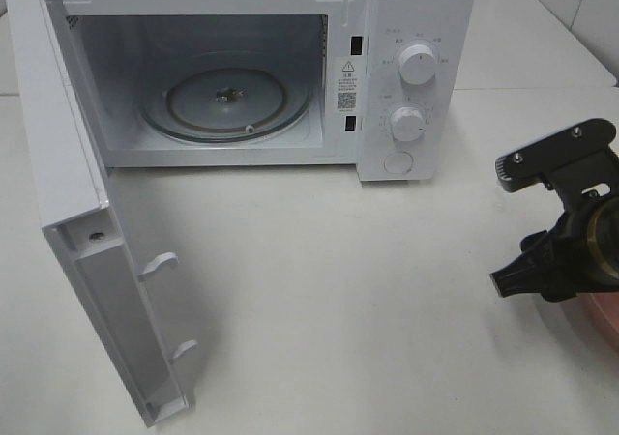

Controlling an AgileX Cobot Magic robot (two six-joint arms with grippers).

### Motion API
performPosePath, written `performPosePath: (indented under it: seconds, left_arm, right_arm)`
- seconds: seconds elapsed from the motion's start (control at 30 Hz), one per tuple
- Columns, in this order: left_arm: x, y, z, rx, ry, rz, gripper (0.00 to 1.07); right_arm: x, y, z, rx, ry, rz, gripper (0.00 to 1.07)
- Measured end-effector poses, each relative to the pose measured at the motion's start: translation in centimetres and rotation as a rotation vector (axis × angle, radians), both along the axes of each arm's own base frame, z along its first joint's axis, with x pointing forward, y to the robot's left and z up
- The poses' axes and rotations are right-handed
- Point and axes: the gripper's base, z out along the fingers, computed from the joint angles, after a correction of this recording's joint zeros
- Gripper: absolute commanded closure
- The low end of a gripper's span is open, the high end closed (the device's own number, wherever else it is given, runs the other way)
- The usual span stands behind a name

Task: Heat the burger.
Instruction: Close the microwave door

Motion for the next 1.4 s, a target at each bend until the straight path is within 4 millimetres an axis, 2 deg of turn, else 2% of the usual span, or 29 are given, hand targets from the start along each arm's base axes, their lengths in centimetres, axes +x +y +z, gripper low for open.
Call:
performPosePath:
  seconds: [0.03, 0.1, 0.13, 0.17, 0.23, 0.27, 0.3, 0.37, 0.4, 0.53, 0.83, 1.23, 1.4]
  left_arm:
    - [0.0, 0.0, 0.0, 0.0, 0.0, 0.0, 0.07]
    - [0.0, 0.0, 0.0, 0.0, 0.0, 0.0, 0.07]
    - [0.0, 0.0, 0.0, 0.0, 0.0, 0.0, 0.07]
    - [0.0, 0.0, 0.0, 0.0, 0.0, 0.0, 0.07]
    - [0.0, 0.0, 0.0, 0.0, 0.0, 0.0, 0.07]
    - [0.0, 0.0, 0.0, 0.0, 0.0, 0.0, 0.07]
    - [0.0, 0.0, 0.0, 0.0, 0.0, 0.0, 0.07]
    - [0.0, 0.0, 0.0, 0.0, 0.0, 0.0, 0.07]
    - [0.0, 0.0, 0.0, 0.0, 0.0, 0.0, 0.07]
    - [0.0, 0.0, 0.0, 0.0, 0.0, 0.0, 0.07]
    - [0.0, 0.0, 0.0, 0.0, 0.0, 0.0, 0.07]
    - [0.0, 0.0, 0.0, 0.0, 0.0, 0.0, 0.07]
    - [0.0, 0.0, 0.0, 0.0, 0.0, 0.0, 0.07]
  right_arm:
    - [-0.2, 0.4, 1.2, 0.049, 0.001, 0.048, 0.47]
    - [-0.2, 0.6, 1.8, 0.058, 0.003, 0.084, 0.46]
    - [-0.5, 1.0, 3.0, 0.094, 0.006, 0.141, 0.41]
    - [-0.5, 1.0, 3.0, 0.094, 0.006, 0.141, 0.41]
    - [-1.0, 1.3, 4.9, 0.141, 0.002, 0.207, 0.31]
    - [-1.0, 1.3, 4.9, 0.141, 0.002, 0.207, 0.31]
    - [-1.3, 1.5, 6.1, 0.157, -0.004, 0.26, 0.23]
    - [-1.5, 1.5, 6.6, 0.168, 0.0, 0.269, 0.21]
    - [-1.8, 1.5, 7.5, 0.169, 0.009, 0.294, 0.19]
    - [-2.5, 1.1, 8.4, 0.155, 0.055, 0.295, 0.2]
    - [-5.4, 0.0, 10.6, 0.179, 0.164, 0.311, 0.26]
    - [-10.1, -2.6, 13.6, 0.267, 0.067, 0.312, 0.28]
    - [-11.3, -3.4, 13.6, 0.282, 0.035, 0.316, 0.29]
